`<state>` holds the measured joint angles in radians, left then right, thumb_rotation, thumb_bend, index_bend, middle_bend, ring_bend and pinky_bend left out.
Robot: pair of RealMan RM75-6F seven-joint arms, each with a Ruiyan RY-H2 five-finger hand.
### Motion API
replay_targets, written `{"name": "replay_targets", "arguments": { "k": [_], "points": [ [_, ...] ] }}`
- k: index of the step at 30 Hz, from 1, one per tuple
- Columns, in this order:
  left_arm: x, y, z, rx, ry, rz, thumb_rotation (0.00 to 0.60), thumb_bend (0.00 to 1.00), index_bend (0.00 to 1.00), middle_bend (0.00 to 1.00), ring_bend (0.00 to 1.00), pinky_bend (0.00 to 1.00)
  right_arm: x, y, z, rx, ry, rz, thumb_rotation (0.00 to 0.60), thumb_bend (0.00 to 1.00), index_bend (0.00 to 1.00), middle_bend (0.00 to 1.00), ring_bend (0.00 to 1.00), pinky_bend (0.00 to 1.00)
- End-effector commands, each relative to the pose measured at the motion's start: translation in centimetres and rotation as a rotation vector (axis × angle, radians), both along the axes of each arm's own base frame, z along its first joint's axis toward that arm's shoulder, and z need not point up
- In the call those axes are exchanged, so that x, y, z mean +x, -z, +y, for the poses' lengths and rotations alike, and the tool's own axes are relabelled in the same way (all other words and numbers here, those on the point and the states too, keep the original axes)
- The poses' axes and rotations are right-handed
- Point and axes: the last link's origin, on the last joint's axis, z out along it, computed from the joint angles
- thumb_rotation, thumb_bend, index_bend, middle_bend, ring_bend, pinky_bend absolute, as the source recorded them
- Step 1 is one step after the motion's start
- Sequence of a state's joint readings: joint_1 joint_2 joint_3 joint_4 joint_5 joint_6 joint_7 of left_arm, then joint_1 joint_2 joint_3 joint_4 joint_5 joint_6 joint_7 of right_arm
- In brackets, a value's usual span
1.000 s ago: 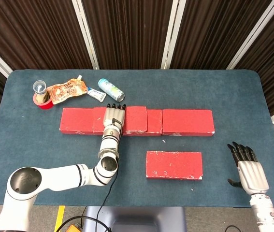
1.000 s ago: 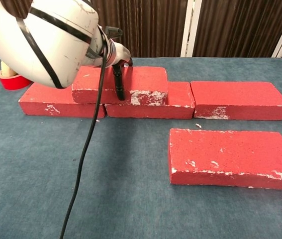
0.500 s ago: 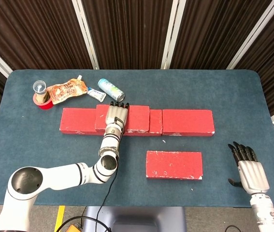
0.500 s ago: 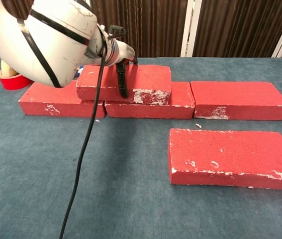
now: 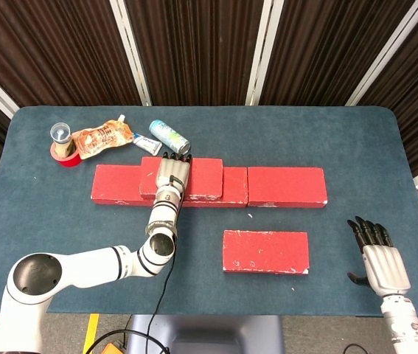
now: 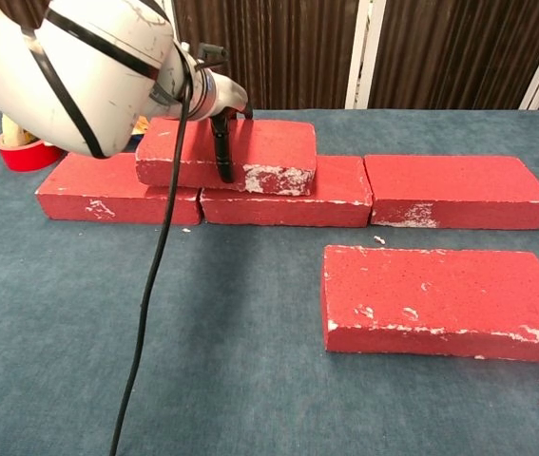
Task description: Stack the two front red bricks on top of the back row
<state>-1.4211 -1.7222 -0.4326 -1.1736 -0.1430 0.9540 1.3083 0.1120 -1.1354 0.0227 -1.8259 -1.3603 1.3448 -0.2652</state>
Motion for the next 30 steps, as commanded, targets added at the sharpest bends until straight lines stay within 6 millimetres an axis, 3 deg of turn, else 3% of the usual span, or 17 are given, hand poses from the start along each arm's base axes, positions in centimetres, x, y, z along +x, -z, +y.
{"name": "replay_targets", "arguments": {
  "k": [1,30],
  "points": [
    [-0.02,0.02,-0.05,-0.003,0.001,-0.002,0.600,0.27,0.00,0.10,0.00,0.06,0.01,0.00,-0.01,0.000,0.001,-0.002,0.600,0.00,0.15,0.12,0.04,0.00],
    [-0.47,0.63,-0.26,-0.019,-0.003,0.009,0.600,0.27,0.00,0.07,0.00,0.04,-0.02,-0.16,0.02,-0.005,0.004,-0.007,0.600,0.00,0.15,0.12,0.04,0.00]
  ]
}}
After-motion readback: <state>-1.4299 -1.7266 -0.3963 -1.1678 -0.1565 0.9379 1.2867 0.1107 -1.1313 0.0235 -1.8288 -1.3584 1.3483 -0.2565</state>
